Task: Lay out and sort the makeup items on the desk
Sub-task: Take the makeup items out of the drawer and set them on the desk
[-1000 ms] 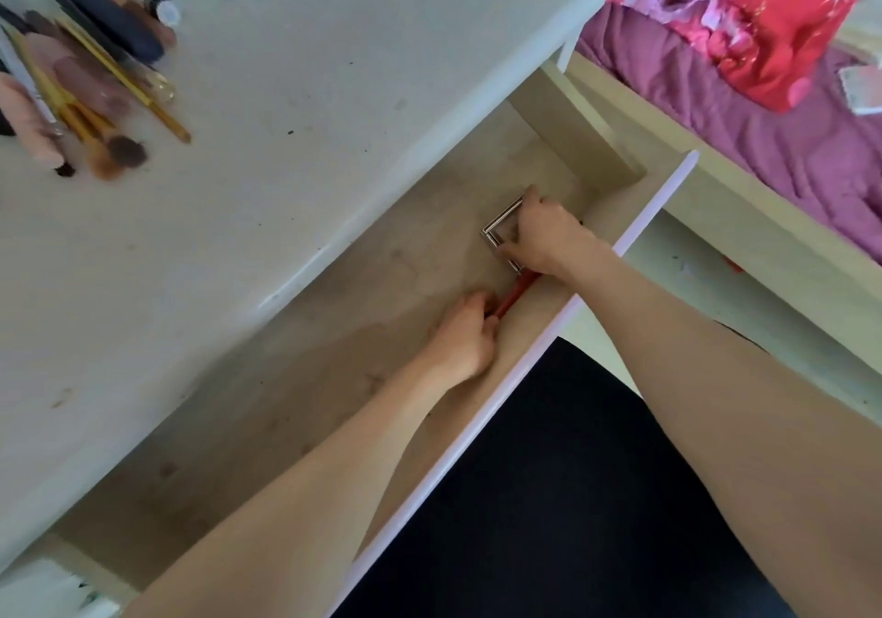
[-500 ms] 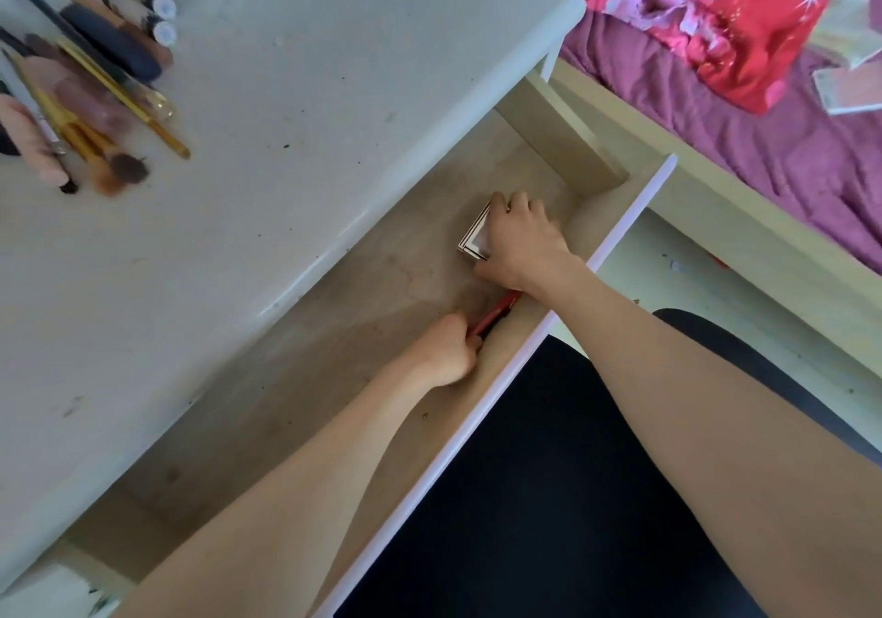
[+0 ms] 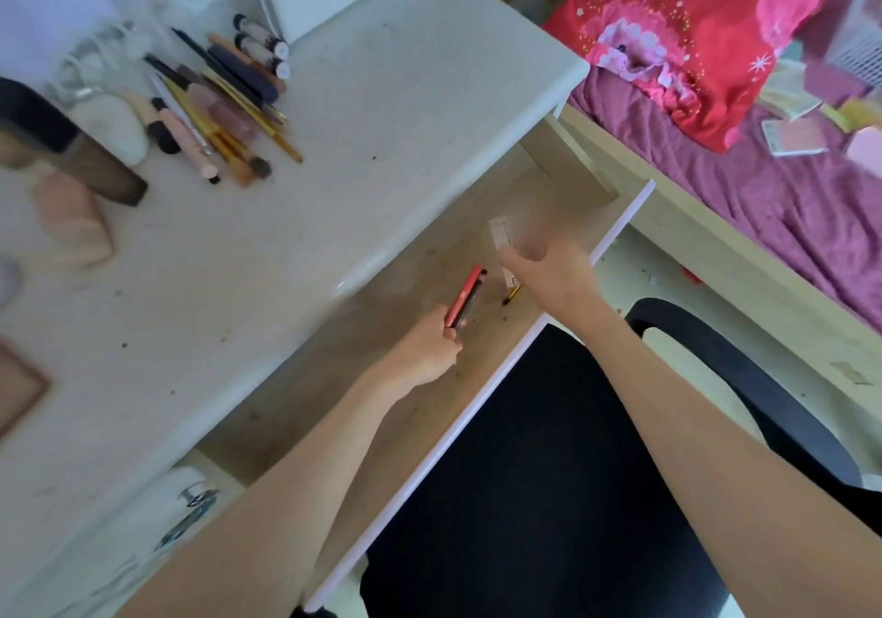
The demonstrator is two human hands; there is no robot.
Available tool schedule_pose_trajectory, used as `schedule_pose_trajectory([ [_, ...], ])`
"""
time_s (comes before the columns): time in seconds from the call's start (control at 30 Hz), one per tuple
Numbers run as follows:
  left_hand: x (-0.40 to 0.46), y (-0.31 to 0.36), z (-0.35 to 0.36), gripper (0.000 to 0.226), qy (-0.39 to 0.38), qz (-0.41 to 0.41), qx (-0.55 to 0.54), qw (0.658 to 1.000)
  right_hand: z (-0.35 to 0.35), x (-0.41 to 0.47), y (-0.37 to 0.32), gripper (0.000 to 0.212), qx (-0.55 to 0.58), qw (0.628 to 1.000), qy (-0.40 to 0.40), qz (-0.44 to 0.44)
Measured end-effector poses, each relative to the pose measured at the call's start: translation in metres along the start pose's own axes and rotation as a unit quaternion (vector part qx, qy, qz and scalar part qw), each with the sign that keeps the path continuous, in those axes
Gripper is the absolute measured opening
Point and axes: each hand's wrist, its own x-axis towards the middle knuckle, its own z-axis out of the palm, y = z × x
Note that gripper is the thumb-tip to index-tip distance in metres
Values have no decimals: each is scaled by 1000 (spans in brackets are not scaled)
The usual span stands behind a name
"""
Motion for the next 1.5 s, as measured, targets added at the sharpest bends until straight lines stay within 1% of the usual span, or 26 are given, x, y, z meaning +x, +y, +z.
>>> schedule_pose_trajectory([
  [0.1, -23, -14, -9, 19, 21, 24, -37, 999, 12, -22, -14, 9, 168, 984, -1, 59],
  [0.13, -30, -19, -13, 18, 29, 29, -45, 998, 16, -27, -16, 15, 203, 977, 3, 71],
  [0.17, -37, -23, -17, 16, 34, 34, -44, 998, 19, -33, -18, 25, 225, 971, 11, 79],
  [0.2, -42, -26, -21, 13, 35, 41, -34, 998, 22, -38, -21, 30, 239, 967, 23, 83],
  [0.27, -49, -31, -28, 10, 32, 55, -15, 998, 23, -45, -19, 31, 260, 960, 51, 88],
  [0.3, -51, -33, -31, 12, 34, 60, -12, 998, 23, -47, -16, 29, 264, 958, 65, 88],
  [0.37, -48, -36, -31, 22, 46, 63, -21, 997, 22, -47, -5, 16, 243, 961, 105, 84],
  [0.4, -44, -37, -29, 28, 53, 55, -28, 997, 21, -47, 2, 17, 206, 967, 126, 78],
  [0.47, -33, -37, -22, 36, 56, 39, -40, 997, 17, -46, 16, 50, 106, 979, 157, 70],
  [0.5, -26, -35, -17, 37, 49, 39, -42, 997, 16, -45, 23, 58, 73, 980, 174, 68],
  [0.57, -9, -28, -7, 33, 29, 36, -43, 998, 12, -42, 34, 66, 44, 976, 199, 71],
  [0.63, 14, -18, 3, 25, 24, 26, -49, 998, 8, -35, 47, 69, 15, 972, 222, 73],
  [0.7, 40, -5, 13, 19, 34, 21, -38, 998, 5, -25, 62, 69, 18, 965, 250, 76],
  [0.8, 82, 13, 29, 18, 68, 30, -18, 997, 2, -8, 82, 68, 70, 955, 276, 81],
  [0.93, 121, 24, 51, 25, 97, 20, 22, 995, 6, 3, 101, 69, 118, 955, 259, 85],
  [1.1, 141, 30, 66, 28, 99, 6, 78, 992, 6, 8, 110, 69, 155, 955, 243, 77],
  [1.23, 147, 38, 61, 28, 62, -8, 122, 991, 6, 9, 112, 74, 176, 956, 226, 71],
  [1.3, 144, 40, 57, 35, 42, -8, 152, 987, 7, 7, 113, 73, 178, 957, 219, 71],
  [1.37, 140, 39, 53, 34, 24, 3, 144, 989, 6, 5, 114, 72, 169, 959, 214, 72],
  [1.4, 137, 38, 50, 30, 20, 11, 124, 992, 5, 4, 114, 71, 164, 961, 212, 72],
  [1.5, 124, 38, 40, 7, 24, 26, 19, 999, 2, -3, 110, 67, 144, 966, 207, 66],
])
